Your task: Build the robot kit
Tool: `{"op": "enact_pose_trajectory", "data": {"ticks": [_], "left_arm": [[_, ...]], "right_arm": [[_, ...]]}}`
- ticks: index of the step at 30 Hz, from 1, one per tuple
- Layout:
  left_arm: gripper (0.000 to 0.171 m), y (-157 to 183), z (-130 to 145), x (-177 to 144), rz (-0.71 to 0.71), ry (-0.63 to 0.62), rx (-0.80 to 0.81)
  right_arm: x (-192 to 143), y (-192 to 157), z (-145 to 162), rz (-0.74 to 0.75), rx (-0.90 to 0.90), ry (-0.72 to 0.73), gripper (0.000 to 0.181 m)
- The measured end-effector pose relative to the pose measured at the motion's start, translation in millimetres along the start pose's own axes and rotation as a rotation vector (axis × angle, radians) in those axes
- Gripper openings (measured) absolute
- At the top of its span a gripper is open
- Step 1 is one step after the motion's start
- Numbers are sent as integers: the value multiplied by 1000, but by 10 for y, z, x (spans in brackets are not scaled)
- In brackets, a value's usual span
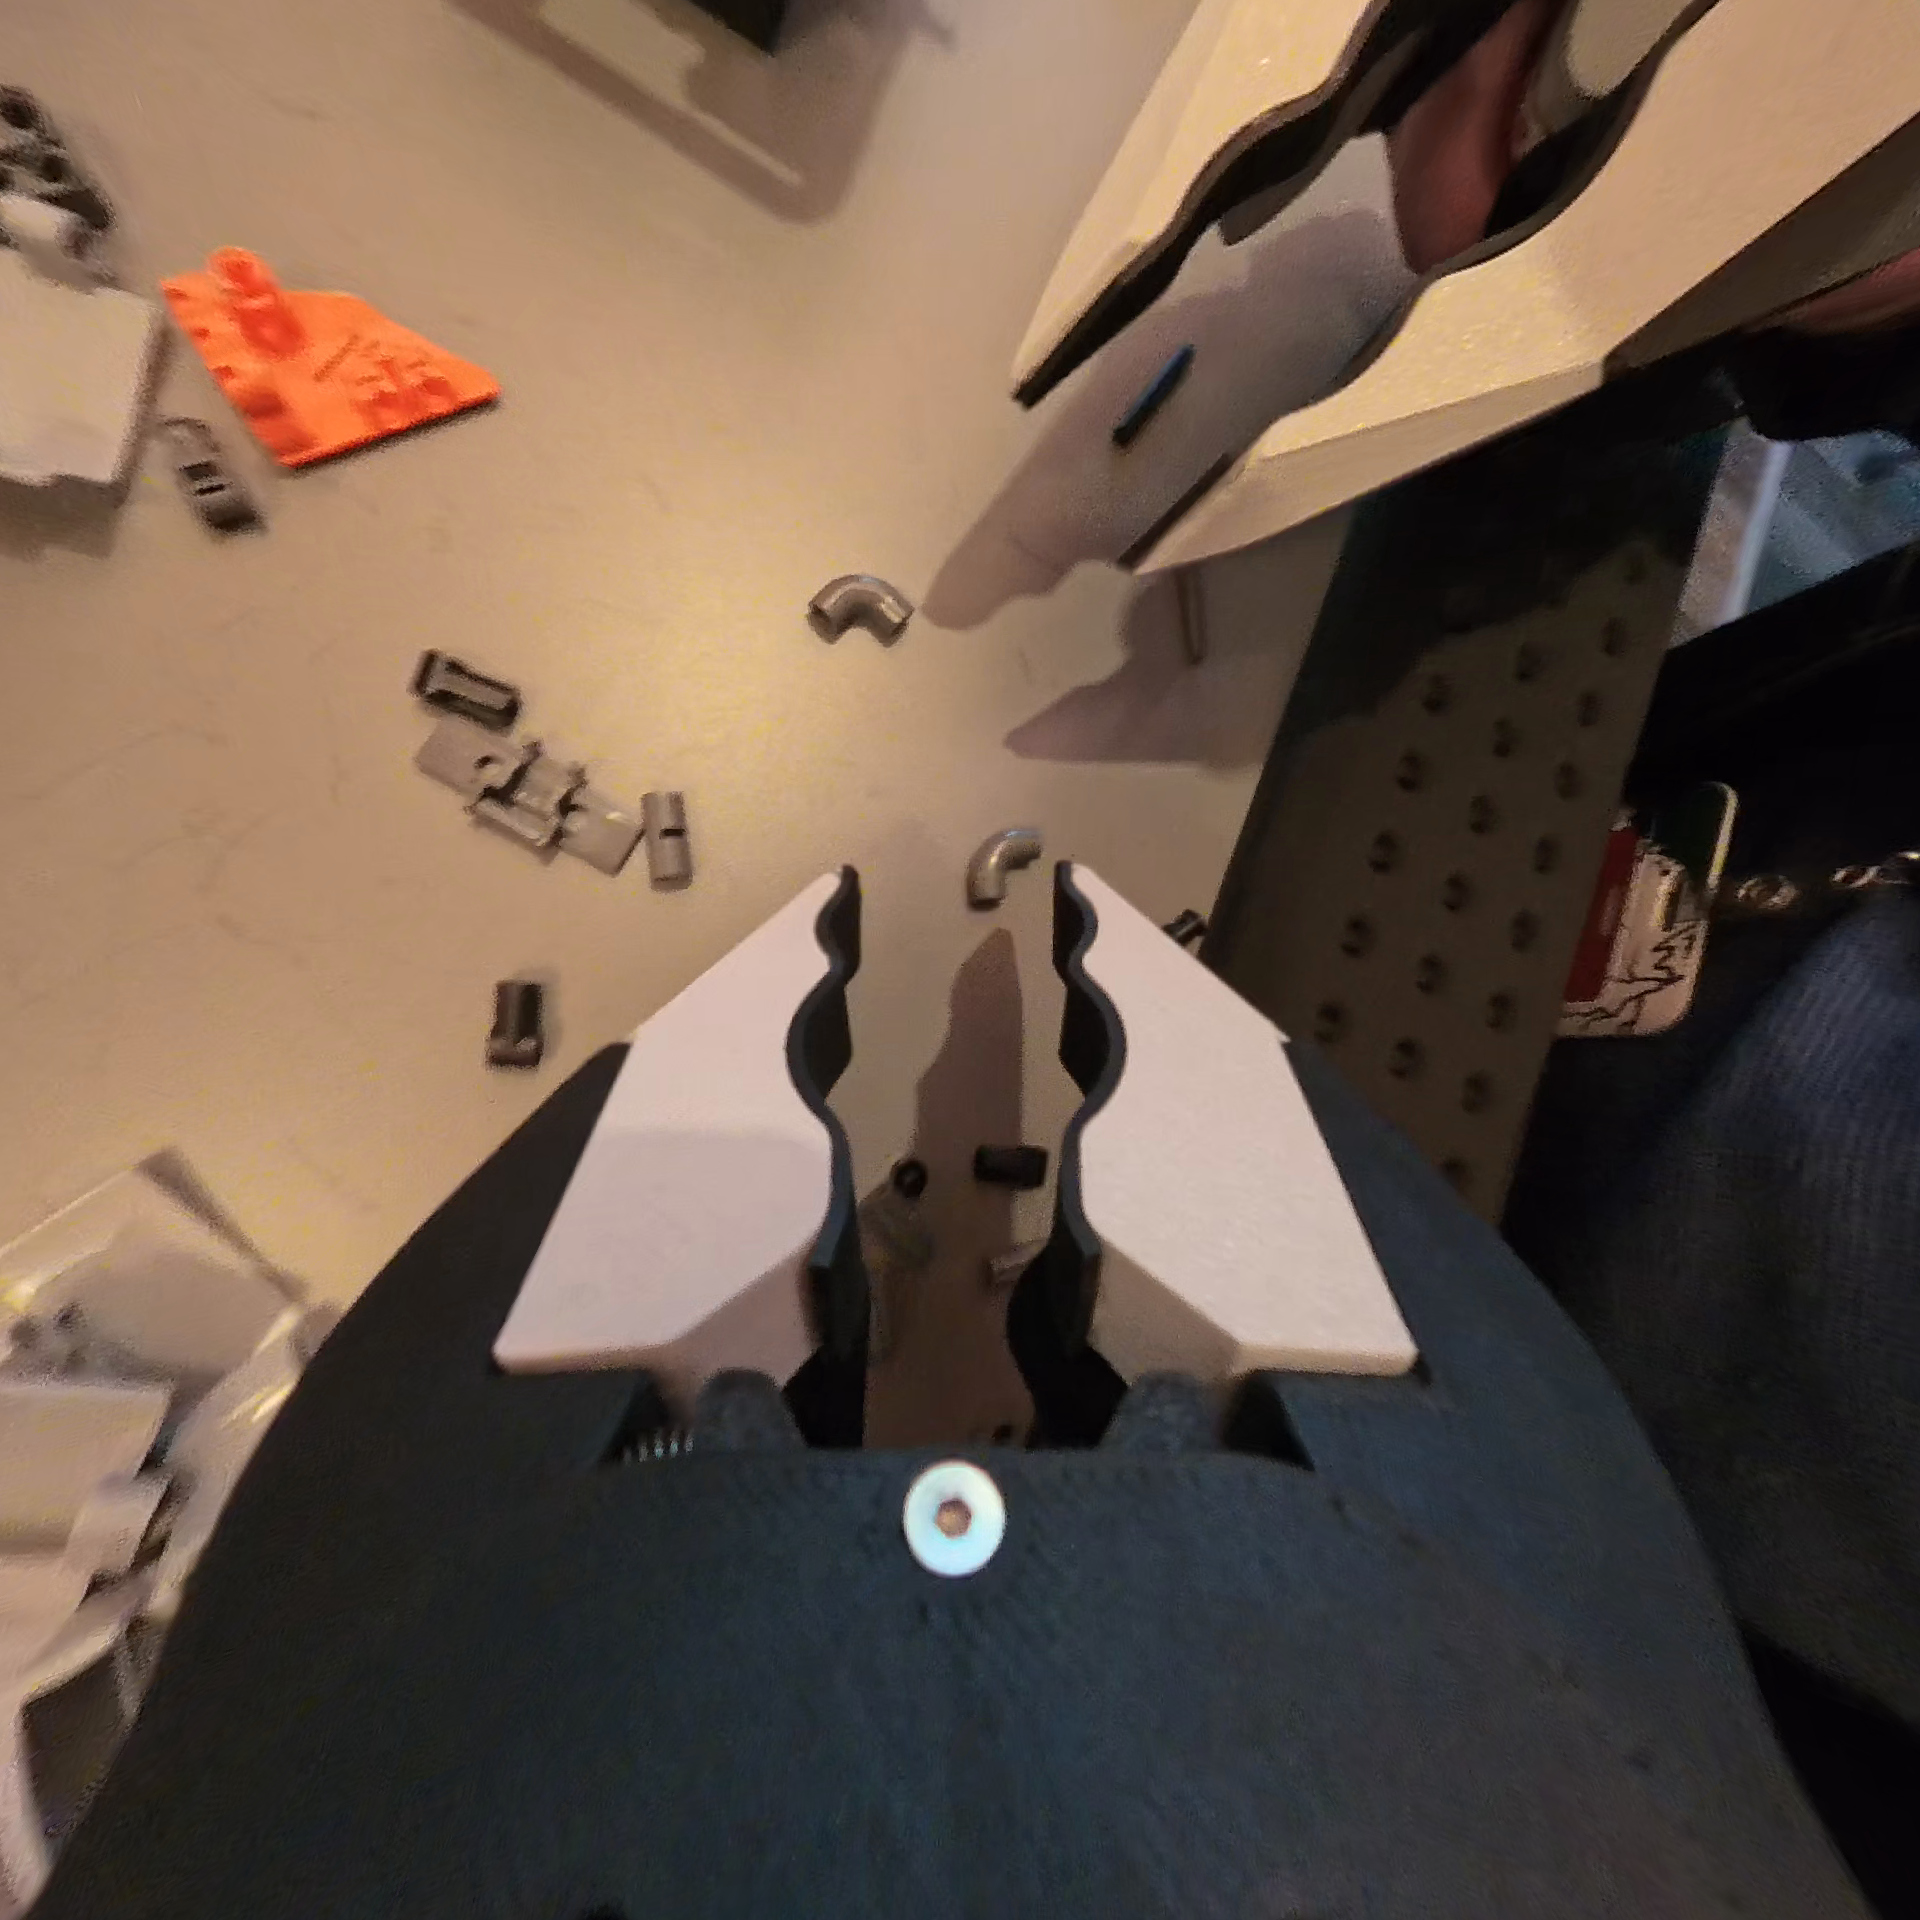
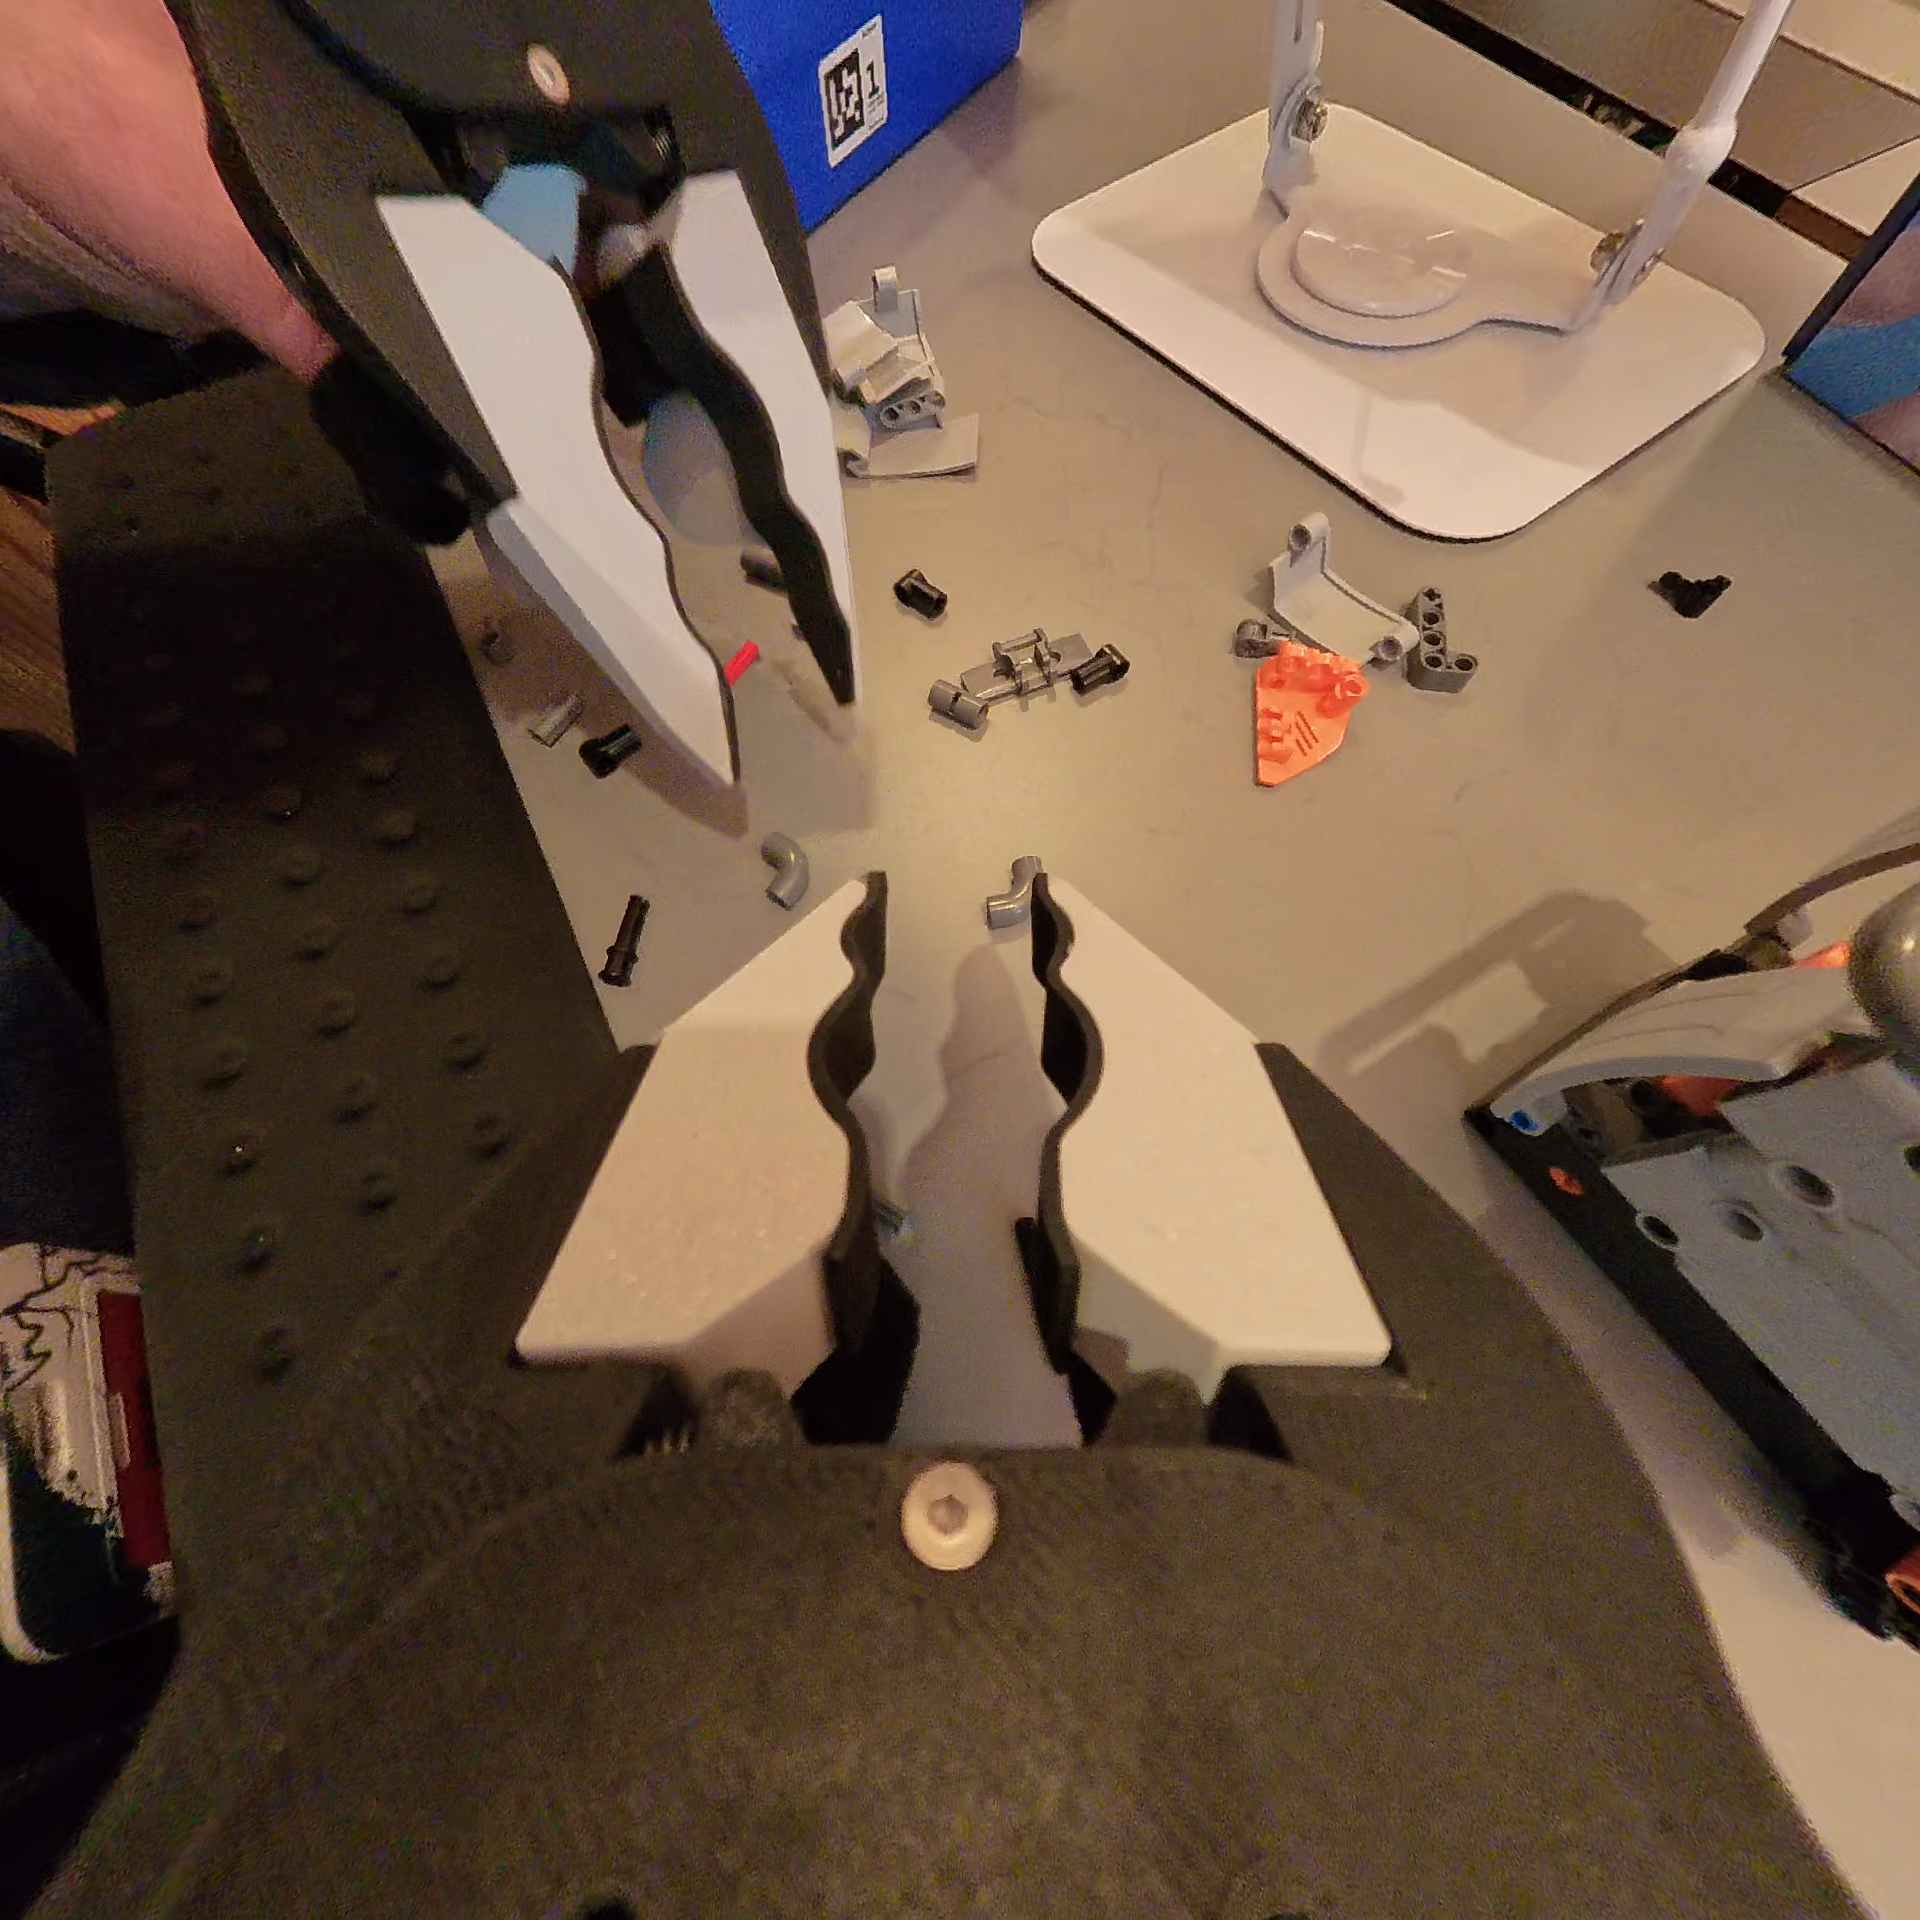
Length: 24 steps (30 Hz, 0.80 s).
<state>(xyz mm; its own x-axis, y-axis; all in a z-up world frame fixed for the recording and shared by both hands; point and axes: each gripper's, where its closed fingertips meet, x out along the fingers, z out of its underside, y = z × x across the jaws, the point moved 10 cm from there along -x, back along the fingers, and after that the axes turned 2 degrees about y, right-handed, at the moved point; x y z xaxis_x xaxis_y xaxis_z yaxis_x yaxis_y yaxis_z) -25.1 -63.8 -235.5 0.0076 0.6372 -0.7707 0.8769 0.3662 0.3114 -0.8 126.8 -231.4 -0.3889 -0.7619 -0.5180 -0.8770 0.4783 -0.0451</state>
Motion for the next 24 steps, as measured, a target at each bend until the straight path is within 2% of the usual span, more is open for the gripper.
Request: {"op": "enact_pose_trajectory", "data": {"ticks": [4,9,16,19,24], "left_arm": [[33,9,88,-265,-46,84,-34],[22,39,313,-477,-113,96,-75],[21,104,601,-480,-133,94,-151],[21,121,631,-481,-137,118,-166],[20,155,648,-488,-129,174,-181]], "right_arm": [[4,12,-22,-15,-11,-18,18],[113,-70,1,-91,-42,-78,16],[424,-250,-10,-173,-84,-154,18],[557,-289,9,-146,-137,-224,12],[597,-279,-1,-148,-152,-242,6]]}}
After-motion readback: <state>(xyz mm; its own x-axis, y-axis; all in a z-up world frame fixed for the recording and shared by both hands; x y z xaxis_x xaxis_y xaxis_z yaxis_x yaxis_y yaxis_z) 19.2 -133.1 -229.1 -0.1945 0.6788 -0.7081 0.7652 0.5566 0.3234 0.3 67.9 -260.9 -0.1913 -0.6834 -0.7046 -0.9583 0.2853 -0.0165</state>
